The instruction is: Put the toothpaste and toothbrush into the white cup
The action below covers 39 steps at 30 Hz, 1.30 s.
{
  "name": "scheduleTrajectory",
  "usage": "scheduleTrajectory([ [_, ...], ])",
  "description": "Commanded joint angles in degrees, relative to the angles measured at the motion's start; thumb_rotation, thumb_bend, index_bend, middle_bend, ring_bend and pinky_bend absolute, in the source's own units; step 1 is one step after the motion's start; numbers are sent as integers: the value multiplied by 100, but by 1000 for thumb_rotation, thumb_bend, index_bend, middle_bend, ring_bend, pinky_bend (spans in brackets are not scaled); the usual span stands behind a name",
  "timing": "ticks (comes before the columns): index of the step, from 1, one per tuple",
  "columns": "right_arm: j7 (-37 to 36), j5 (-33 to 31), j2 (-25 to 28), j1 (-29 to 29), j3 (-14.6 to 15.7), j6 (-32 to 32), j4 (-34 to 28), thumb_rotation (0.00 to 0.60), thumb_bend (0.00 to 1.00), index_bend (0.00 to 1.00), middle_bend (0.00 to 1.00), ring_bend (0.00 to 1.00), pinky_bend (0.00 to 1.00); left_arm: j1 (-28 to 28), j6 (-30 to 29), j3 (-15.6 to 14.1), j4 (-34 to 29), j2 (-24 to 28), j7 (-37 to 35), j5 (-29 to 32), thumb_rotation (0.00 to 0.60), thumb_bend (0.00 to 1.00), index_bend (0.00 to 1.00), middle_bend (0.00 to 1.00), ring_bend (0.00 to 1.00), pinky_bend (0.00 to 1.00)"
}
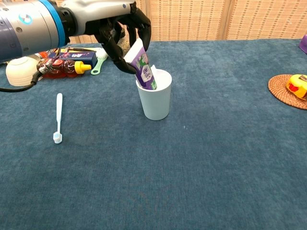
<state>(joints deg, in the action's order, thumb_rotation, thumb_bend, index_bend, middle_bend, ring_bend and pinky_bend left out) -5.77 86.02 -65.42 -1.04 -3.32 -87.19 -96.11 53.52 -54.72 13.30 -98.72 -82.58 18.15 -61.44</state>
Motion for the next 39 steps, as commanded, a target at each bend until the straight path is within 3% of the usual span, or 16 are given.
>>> scheduleTrajectory([
  [1, 9, -2, -9, -6, 4, 17, 2, 600, 0, 0, 0, 0, 15, 19, 20, -47, 124, -119, -10, 21, 600, 803, 647, 438, 370, 612],
  [9, 16, -16, -24, -17, 3, 48, 12, 600, 0, 0, 0, 0, 25, 56, 29, -61, 213, -201, 90, 100, 600, 783, 433, 207, 121, 435],
  [20, -9, -27, -20, -20, -6, 56, 31, 600, 0, 0, 0, 0, 30, 94, -10, -48, 275, -336, 133, 88, 600, 782, 359, 138, 71, 421],
  [23, -25, -28, -20, -15, -6, 51, 40, 600, 0, 0, 0, 0, 31, 66, -57, -40, 225, -285, 108, 33, 600, 769, 287, 67, 28, 363],
  [27, -43, -1, -16, -6, 2, 30, 47, 600, 0, 0, 0, 0, 31, -117, -148, -90, -116, 275, -58, -328, 600, 632, 53, 0, 0, 80],
  [29, -42, 10, -15, -2, 3, 17, 42, 600, 0, 0, 0, 0, 31, -199, -209, -117, -185, 469, -110, -452, 600, 555, 5, 0, 0, 6],
  [34, -28, 45, -7, 10, 1, -28, 4, 600, 0, 0, 0, 0, 31, -480, -297, -346, -194, 949, -420, -923, 600, 500, 0, 0, 0, 0],
  [39, 25, 73, -7, 16, 8, -50, -41, 600, 0, 0, 0, 0, 31, -687, -68, -808, 50, 1258, -608, -1301, 600, 424, 0, 0, 0, 0],
])
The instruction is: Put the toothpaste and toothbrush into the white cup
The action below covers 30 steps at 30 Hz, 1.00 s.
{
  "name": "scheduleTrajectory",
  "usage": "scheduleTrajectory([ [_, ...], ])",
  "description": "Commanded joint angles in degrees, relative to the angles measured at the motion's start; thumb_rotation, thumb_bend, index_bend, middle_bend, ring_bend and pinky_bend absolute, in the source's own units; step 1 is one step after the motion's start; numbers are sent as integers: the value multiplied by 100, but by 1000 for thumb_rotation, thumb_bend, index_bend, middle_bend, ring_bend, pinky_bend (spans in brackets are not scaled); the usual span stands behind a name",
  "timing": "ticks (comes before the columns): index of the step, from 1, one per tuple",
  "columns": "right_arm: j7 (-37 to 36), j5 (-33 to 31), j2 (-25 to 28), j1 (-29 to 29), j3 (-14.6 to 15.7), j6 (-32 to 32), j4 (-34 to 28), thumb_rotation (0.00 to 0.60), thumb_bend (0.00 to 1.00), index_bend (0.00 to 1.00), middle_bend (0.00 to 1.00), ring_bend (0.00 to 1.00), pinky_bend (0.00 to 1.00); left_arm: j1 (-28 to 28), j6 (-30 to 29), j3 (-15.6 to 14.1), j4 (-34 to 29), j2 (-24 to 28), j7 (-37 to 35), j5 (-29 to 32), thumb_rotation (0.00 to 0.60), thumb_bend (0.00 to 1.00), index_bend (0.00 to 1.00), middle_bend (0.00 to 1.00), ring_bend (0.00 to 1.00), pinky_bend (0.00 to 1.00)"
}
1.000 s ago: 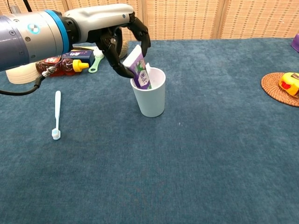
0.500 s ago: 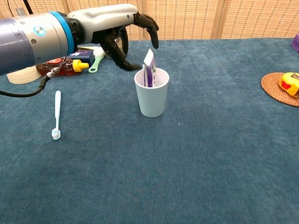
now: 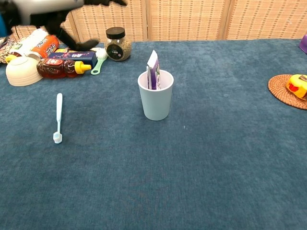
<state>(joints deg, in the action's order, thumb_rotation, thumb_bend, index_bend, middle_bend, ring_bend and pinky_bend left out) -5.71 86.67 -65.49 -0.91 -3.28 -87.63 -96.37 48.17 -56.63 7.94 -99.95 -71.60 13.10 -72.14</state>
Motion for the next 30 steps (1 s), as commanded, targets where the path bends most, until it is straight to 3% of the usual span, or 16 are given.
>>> scheduleTrajectory([
  [1, 30, 11, -1, 3, 5, -8, -22, 600, 0, 0, 0, 0, 31, -181, 138, -337, 244, 175, -122, -297, 600, 399, 0, 0, 0, 0],
  [3, 60, 19, -5, 6, 8, -16, -38, 600, 0, 0, 0, 0, 31, -259, 149, -480, 442, 165, -190, -452, 600, 346, 0, 0, 0, 0],
  [7, 108, 42, -15, 7, 19, -20, -73, 600, 0, 0, 0, 0, 31, -418, 122, -725, 980, 23, -480, -791, 600, 338, 5, 0, 0, 0],
  [12, 180, 52, -43, 0, 32, -4, -89, 600, 0, 0, 0, 0, 31, -568, 96, -972, 1837, -282, -879, -1158, 600, 319, 157, 0, 0, 0],
  [19, 211, 12, -66, -13, 19, 28, -75, 600, 0, 0, 0, 0, 31, -689, 128, -1328, 2806, -688, -1025, -1619, 600, 319, 256, 0, 0, 0],
  [30, 202, -23, -74, -13, 8, 40, -61, 600, 0, 0, 0, 0, 31, -836, 45, -1562, 4097, -1493, -1283, -2031, 600, 320, 270, 0, 0, 0],
])
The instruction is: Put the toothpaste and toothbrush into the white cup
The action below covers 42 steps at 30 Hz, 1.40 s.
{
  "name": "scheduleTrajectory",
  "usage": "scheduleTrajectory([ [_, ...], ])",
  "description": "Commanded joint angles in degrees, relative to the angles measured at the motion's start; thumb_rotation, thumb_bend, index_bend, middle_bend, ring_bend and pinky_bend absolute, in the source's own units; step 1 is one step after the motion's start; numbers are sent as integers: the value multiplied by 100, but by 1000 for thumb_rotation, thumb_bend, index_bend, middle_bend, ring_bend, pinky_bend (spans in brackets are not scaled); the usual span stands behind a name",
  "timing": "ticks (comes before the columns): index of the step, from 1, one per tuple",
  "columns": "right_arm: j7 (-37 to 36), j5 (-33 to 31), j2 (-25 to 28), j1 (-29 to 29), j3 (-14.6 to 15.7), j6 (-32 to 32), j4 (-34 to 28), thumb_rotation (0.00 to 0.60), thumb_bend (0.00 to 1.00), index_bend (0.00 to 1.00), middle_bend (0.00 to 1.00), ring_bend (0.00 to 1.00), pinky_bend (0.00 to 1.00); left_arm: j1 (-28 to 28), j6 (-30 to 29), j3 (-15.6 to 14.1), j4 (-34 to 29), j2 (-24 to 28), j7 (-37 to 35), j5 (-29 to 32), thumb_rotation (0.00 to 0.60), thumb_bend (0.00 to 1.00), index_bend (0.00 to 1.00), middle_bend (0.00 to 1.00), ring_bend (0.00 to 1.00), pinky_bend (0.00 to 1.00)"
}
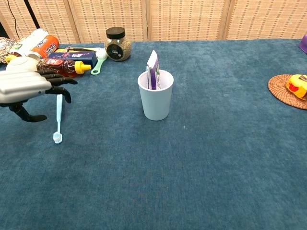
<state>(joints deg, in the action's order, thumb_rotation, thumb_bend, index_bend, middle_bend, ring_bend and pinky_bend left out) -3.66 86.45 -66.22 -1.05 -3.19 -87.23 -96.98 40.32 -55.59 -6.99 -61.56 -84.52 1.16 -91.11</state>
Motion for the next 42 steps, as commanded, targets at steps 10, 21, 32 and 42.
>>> scheduleTrajectory([
  [10, -41, -19, 7, -4, -5, 19, 14, 600, 0, 0, 0, 0, 31, -226, -749, -158, 1113, -698, -474, -575, 600, 321, 296, 0, 0, 0],
  [21, -51, -16, 15, 1, -6, 10, 8, 600, 0, 0, 0, 0, 31, -326, -1062, -191, 1635, -958, -735, -739, 600, 321, 369, 0, 0, 0],
  [32, -56, -12, 15, -3, 2, 28, -5, 600, 0, 0, 0, 0, 31, -412, -1249, -222, 2003, -1119, -895, -827, 600, 321, 448, 0, 0, 0],
  [42, -72, -17, 18, -8, 4, 43, -1, 600, 0, 0, 0, 0, 31, -434, -1281, -204, 2233, -1276, -902, -842, 600, 321, 460, 0, 0, 0],
])
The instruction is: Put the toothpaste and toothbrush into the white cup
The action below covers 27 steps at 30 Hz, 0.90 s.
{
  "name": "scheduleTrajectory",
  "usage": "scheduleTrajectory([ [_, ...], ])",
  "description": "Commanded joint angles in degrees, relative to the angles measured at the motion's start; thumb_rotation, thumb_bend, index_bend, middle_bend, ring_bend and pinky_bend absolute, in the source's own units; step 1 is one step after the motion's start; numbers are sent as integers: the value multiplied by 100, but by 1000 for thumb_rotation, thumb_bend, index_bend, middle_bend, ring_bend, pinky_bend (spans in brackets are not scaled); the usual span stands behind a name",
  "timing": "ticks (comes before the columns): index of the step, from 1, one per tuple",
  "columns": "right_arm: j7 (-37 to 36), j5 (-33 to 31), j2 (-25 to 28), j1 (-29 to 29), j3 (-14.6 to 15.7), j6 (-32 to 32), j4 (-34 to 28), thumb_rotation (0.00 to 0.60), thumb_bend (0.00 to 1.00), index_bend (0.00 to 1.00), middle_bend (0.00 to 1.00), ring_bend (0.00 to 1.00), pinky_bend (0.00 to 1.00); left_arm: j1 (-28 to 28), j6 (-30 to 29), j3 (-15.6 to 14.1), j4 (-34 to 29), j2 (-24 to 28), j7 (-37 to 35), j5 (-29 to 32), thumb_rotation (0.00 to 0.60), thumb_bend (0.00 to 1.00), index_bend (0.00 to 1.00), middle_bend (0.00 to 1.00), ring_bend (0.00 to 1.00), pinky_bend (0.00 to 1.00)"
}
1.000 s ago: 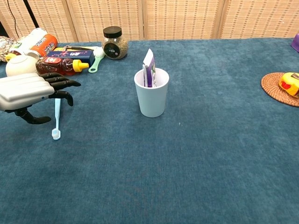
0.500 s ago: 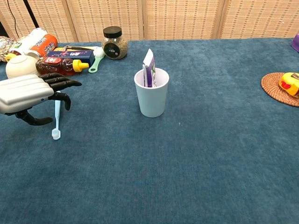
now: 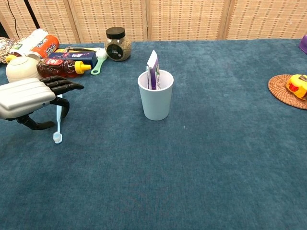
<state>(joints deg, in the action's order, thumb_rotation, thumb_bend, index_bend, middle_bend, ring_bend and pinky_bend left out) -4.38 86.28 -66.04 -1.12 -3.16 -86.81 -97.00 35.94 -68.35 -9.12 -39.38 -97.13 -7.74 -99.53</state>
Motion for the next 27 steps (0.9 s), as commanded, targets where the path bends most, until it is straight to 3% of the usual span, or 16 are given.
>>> scheduleTrajectory([
  [1, -2, 0, 1, 0, 1, 3, 1, 600, 0, 0, 0, 0, 31, 8, -5, 15, 23, -20, -10, 1, 600, 321, 458, 0, 0, 0],
  [14, 4, -8, -7, -8, 5, 25, 11, 600, 0, 0, 0, 0, 31, 60, 152, 57, 30, -92, 142, 40, 600, 326, 481, 0, 0, 0],
  [27, -12, -16, -4, -14, 8, 43, 21, 600, 0, 0, 0, 0, 31, 67, 214, 106, 23, -148, 221, 90, 600, 430, 564, 0, 0, 0],
])
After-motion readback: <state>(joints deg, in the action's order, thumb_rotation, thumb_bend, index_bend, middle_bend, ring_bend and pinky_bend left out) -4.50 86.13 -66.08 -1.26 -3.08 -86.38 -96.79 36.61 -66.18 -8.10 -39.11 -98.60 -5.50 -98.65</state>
